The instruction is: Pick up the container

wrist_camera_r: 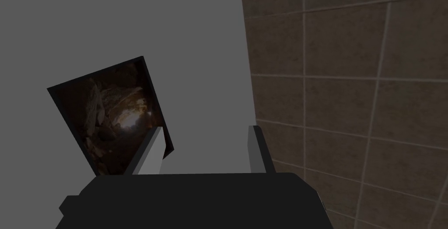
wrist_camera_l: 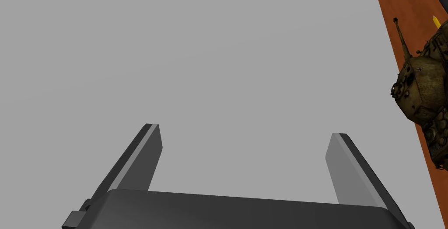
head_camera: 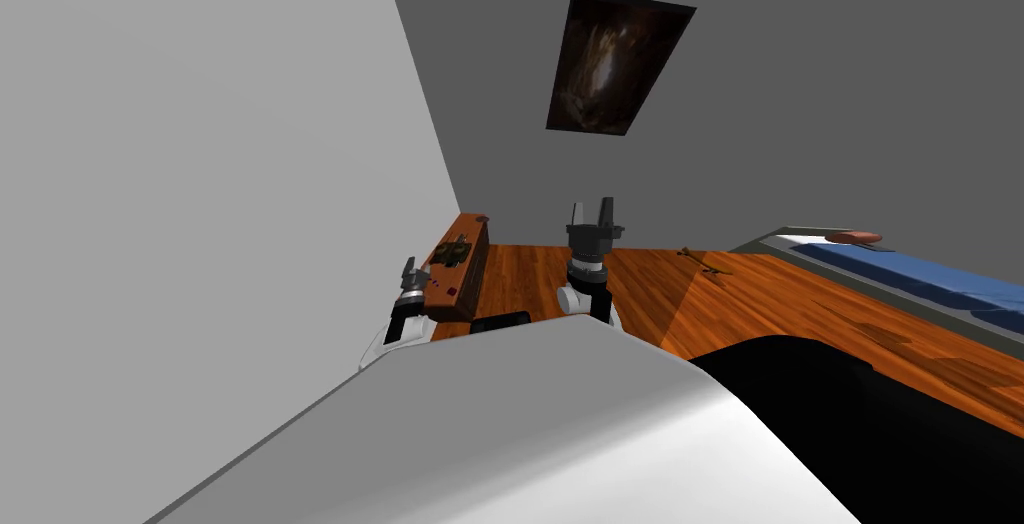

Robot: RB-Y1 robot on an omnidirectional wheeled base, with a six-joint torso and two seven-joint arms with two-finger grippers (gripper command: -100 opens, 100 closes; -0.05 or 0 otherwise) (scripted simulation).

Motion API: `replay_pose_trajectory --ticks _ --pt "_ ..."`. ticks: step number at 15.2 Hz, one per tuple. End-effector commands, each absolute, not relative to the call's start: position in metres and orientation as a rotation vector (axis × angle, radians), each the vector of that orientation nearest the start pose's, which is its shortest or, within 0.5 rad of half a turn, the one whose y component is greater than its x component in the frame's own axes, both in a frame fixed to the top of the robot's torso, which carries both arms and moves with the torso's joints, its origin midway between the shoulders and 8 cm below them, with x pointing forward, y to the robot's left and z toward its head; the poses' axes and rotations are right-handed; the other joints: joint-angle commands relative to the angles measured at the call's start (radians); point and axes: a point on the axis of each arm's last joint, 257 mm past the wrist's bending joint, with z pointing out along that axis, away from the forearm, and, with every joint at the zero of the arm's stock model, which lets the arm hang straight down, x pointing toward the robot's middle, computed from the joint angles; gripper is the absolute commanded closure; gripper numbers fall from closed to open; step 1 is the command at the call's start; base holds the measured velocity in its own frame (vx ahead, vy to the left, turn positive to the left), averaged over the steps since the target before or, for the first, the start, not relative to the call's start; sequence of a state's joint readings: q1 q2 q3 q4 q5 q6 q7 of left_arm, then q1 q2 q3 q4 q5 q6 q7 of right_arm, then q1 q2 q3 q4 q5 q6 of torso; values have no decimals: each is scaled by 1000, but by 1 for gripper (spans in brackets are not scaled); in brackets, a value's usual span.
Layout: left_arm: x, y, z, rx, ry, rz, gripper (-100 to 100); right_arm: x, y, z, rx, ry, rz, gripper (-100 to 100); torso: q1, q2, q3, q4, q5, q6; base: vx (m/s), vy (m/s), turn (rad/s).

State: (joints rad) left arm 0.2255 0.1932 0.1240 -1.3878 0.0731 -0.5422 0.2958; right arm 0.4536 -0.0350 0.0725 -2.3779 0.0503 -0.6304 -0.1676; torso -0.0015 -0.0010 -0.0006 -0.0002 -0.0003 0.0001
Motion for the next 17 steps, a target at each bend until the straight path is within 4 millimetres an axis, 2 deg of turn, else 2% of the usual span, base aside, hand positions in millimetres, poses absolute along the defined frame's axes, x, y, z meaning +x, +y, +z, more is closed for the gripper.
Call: replay_pose_trajectory --ticks 1,8,9,11,13,17 --pt "438 388 -282 -1269 914 -1249 -100 300 -233 99 441 452 1579 0 0 0 0 0 0 0 21 -32 -50" --pt "433 416 -331 -1398 918 -1184 -100 300 -233 99 441 452 1579 0 0 -1 0 0 0 0 22 -28 -41" --pt "429 418 -343 -1421 929 -1167 -100 300 -233 99 441 452 1579 0 0 -1 0 0 0 0 27 -21 -53" --pt "428 419 -346 -1426 931 -1164 -100 300 -233 99 441 452 1579 0 0 0 0 0 0 0 16 -10 -3" --pt "423 428 -362 -1471 930 -1139 -100 300 -233 99 441 452 1579 0 1 0 0 0 0 0 18 -14 -44" --pt "417 437 -381 -1521 930 -1109 -100 300 -233 99 441 452 1579 0 0 -1 0 0 0 0 24 -15 -31"
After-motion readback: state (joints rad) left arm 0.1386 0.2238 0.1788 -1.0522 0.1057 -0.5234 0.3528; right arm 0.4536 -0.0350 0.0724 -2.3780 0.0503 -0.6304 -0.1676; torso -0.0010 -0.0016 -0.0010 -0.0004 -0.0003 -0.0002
